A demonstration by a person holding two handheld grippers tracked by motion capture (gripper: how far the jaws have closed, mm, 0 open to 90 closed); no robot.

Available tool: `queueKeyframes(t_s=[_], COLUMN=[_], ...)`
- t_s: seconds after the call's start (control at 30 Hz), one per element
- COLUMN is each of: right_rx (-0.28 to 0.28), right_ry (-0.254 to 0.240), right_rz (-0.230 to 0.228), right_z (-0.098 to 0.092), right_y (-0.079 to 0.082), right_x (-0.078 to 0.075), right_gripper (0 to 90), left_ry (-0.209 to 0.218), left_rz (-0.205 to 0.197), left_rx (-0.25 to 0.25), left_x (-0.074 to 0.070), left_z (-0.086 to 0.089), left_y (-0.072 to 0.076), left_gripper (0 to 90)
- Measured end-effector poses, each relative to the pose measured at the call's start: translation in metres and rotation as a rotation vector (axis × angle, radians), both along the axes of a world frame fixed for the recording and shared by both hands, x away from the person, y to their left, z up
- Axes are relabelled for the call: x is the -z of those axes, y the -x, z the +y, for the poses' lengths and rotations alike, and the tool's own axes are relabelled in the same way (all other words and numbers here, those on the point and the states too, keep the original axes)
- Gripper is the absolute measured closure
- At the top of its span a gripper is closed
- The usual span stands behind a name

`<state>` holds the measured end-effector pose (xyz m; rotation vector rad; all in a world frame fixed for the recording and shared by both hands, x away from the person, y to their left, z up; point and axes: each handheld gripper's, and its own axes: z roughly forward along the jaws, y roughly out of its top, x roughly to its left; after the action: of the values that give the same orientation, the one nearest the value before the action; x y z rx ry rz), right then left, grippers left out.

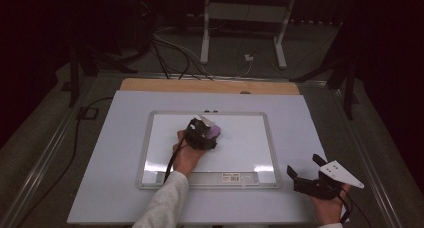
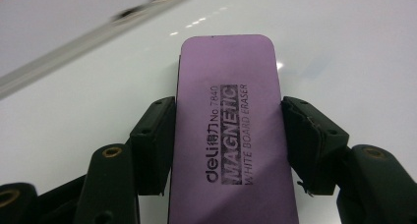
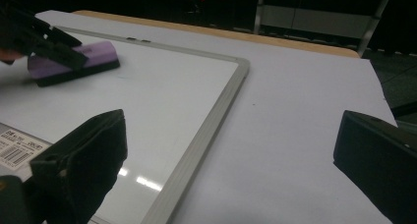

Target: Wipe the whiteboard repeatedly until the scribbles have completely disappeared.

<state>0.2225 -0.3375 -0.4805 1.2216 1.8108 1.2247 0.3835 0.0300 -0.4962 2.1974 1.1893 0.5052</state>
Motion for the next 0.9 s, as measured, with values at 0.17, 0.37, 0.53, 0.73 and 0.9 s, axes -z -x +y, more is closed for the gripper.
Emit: queueKeyframes(t_s=[0.17, 0.37, 0.53, 0.73, 0.9], right_rx=[-0.004, -0.005, -0.007, -0.005, 0.0], right_ry=[0.003, 0.003, 0.003, 0.002, -0.005], right_rz=[0.001, 0.002, 0.002, -0.001, 0.0], right_z=[0.001, 0.001, 0.002, 0.001, 0.0], right_y=[-0.001, -0.001, -0.001, 0.0, 0.0], right_x=[0.0, 0.0, 0.0, 0.0, 0.0], right_gripper=[0.0, 0.0, 0.0, 0.0, 0.0], left_ry=[0.0, 0.003, -0.012, -0.023, -0.024], left_rz=[-0.001, -0.001, -0.015, -0.018, -0.013], left_rx=[-0.047, -0.017, 0.081, 0.221, 0.258], left_x=[0.001, 0.001, 0.001, 0.0, 0.0], left_z=[0.005, -0.019, -0.047, -0.06, -0.04], left_y=[-0.014, -0.016, -0.001, 0.023, 0.03], left_gripper=[41.7, 41.7, 41.6, 41.6, 41.5])
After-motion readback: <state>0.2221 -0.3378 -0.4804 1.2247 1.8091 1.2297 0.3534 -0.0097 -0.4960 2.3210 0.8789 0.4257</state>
